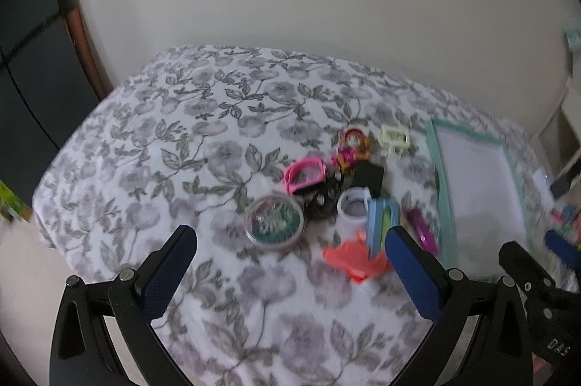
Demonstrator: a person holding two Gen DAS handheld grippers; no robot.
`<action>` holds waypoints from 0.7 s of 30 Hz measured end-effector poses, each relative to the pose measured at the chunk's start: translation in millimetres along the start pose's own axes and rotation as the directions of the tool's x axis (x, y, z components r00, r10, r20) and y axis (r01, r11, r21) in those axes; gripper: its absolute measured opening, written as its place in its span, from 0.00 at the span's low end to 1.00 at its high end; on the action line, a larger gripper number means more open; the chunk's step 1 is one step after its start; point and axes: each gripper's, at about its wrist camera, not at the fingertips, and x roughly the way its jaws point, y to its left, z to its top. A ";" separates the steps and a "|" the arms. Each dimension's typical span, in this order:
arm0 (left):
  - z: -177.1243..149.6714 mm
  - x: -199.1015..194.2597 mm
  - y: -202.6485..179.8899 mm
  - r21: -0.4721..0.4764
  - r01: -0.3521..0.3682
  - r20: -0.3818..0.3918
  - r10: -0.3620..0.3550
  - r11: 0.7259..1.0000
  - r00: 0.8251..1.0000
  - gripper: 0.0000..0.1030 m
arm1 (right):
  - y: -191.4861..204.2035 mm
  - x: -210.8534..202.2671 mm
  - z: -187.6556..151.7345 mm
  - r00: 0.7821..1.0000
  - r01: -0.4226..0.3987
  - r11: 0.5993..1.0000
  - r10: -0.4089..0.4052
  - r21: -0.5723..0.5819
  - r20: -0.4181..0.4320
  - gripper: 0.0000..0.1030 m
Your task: Organize rigid objects
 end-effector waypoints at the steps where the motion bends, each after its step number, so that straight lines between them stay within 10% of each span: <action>1: 7.0 4.2 7.4 -0.037 0.012 0.000 -0.012 0.999 1.000 1.00 | 2.5 3.2 6.3 1.000 -0.019 1.000 0.019 0.011 -0.002 1.00; 21: -1.0 105.4 55.5 -0.113 -0.079 -0.149 0.062 0.990 0.987 1.00 | 60.0 117.2 6.9 0.962 -0.140 0.987 0.116 -0.084 -0.248 1.00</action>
